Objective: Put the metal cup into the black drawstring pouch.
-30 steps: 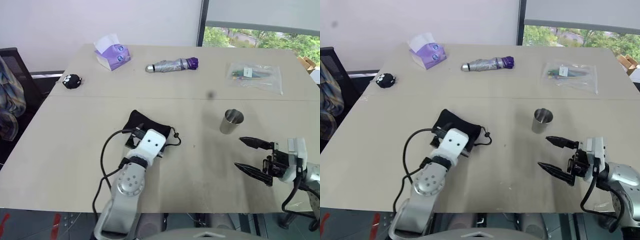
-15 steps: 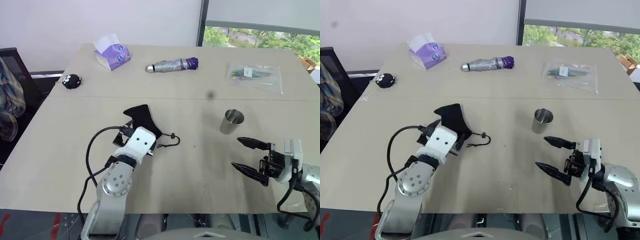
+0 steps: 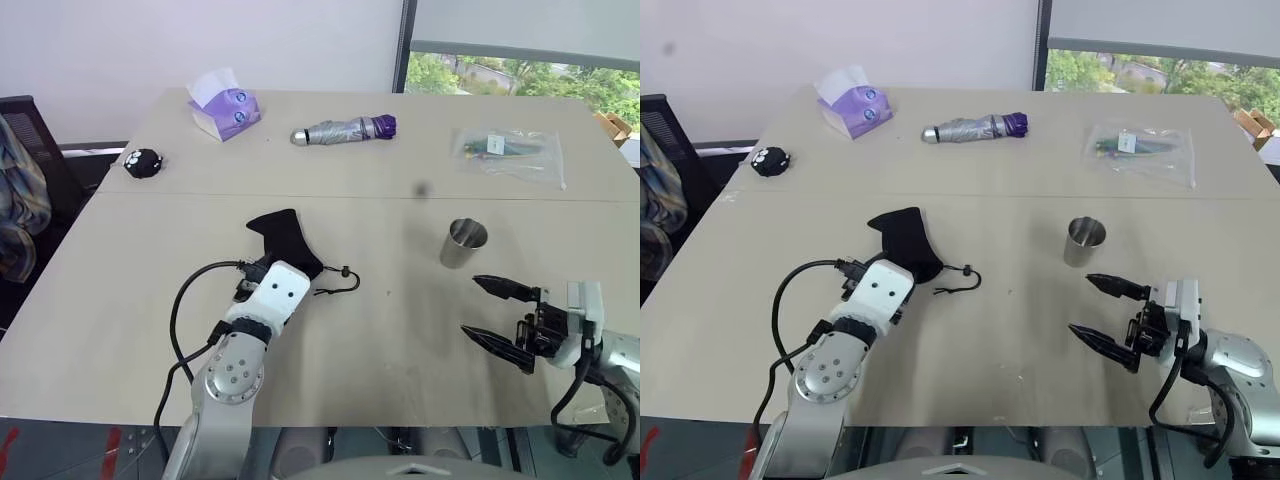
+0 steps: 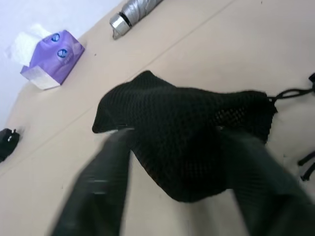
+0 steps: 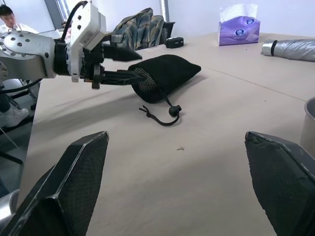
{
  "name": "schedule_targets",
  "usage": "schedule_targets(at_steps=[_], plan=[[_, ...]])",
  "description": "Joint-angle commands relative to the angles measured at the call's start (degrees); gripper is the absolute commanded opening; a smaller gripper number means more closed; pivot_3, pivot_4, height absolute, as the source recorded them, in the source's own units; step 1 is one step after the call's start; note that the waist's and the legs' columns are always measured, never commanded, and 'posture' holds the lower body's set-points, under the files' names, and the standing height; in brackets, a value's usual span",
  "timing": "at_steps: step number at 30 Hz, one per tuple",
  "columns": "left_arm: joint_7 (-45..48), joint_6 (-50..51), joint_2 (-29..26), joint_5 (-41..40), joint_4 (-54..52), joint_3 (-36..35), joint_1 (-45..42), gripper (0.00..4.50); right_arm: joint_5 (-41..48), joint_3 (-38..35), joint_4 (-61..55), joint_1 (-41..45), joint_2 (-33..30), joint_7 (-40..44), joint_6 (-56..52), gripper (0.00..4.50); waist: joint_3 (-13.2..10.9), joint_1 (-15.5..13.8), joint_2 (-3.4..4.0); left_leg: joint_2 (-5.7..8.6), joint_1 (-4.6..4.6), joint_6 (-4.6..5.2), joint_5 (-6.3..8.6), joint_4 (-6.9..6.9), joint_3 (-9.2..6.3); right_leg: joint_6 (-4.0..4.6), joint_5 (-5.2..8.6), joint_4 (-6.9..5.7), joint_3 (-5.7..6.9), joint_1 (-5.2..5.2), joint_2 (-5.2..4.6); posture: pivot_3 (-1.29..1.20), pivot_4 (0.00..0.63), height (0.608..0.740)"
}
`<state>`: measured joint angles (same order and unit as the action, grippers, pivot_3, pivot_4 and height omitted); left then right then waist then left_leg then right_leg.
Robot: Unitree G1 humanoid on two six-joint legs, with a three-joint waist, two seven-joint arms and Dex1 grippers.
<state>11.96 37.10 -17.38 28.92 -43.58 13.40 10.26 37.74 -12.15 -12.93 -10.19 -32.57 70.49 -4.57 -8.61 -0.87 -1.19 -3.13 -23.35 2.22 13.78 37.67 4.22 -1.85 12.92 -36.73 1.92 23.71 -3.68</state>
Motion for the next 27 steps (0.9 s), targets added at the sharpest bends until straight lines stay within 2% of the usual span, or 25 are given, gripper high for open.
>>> schedule_targets(at_steps=[1, 3, 10, 12, 15, 17, 21, 27], plan=[[-1.22, -1.28, -0.5, 2.24, 0.19, -0.57, 0.14, 0.97, 0.96, -1.03, -1.57, -0.14, -0.3, 0.5, 1.0, 4.5, 0.0, 0.01, 0.0, 0.01, 0.01, 0.0, 0.0, 0.0, -0.01, 0.0, 0.0, 0.0, 0.01, 0.0, 0.0, 0.0, 0.15, 0.74], [-1.16, -1.29, -0.24, 2.14, 0.37, -0.84, 0.12, 0.05, 0.83, -1.0, -1.24, 0.01, -0.24, 0.68, 1.21, 4.5, 0.0, 0.02, 0.0, -0.01, 0.02, 0.0, 0.0, 0.0, 0.0, -0.03, 0.02, 0.0, 0.0, 0.0, 0.0, 0.0, 0.15, 0.74], [-1.01, -1.47, 1.79, 0.46, 1.37, -1.6, -3.02, 0.05, -3.78, -1.4, 0.3, 1.02, 0.94, -3.69, 4.52, 4.5, 0.0, -0.05, 0.0, -0.01, 0.0, 0.0, 0.0, 0.0, -0.01, -0.01, 0.0, 0.0, 0.02, 0.0, -0.01, 0.0, 0.15, 0.74], [-1.28, 0.48, 5.59, -2.69, 1.99, -3.96, -6.34, 0.05, -8.06, -1.94, -0.35, 4.27, 0.71, -8.9, 5.88, 4.5, 0.0, -0.02, 0.0, 0.01, 0.01, 0.0, 0.0, 0.0, 0.01, -0.01, 0.0, 0.0, 0.0, 0.0, -0.01, 0.0, 0.15, 0.74], [-0.54, 3.06, 10.22, -7.08, 3.01, -6.9, -10.07, 0.05, -13.65, -1.2, -3.57, 9.18, -0.84, -18.24, 0.74, 4.5, 0.01, 0.18, 0.0, 0.04, -0.05, 0.0, 0.0, 0.21, 0.05, -0.05, 0.0, -0.04, -0.01, 0.01, 0.01, 0.0, 0.15, 0.74], [-0.44, 3.69, 12.79, -10.54, 5.07, -9.65, -13.24, 0.05, -16.58, 0.3, -4.91, 13.07, -2.28, -20.95, -0.87, 4.5, 0.01, 0.12, 0.0, 0.06, -0.11, 0.0, 0.0, 0.37, 0.0, -0.04, -0.02, -0.09, 0.01, 0.0, 0.06, 0.0, 0.15, 0.74], [-1.58, 6.16, 15.8, -15.19, 9.55, -14.77, -19.72, 0.05, -22.15, 3.75, -4.09, 17.55, -5.51, -22.85, -3.41, 4.5, 0.02, -0.07, -0.02, 0.09, -0.29, 0.01, -0.01, 0.46, -0.12, -0.02, -0.04, -0.09, 0.23, 0.0, 0.14, 0.0, 0.15, 0.74], [-3.46, 10.67, 17.93, -20.25, 14.88, -19.23, -29.13, 0.05, -29.46, 9.98, -2.36, 19.2, -11.6, -18.56, 1.26, 4.5, 0.0, -0.02, -0.06, 0.13, -0.45, 0.01, 0.0, 0.55, -0.15, -0.25, -0.17, -0.01, 0.28, -0.01, 0.14, 0.0, 0.15, 0.74]])
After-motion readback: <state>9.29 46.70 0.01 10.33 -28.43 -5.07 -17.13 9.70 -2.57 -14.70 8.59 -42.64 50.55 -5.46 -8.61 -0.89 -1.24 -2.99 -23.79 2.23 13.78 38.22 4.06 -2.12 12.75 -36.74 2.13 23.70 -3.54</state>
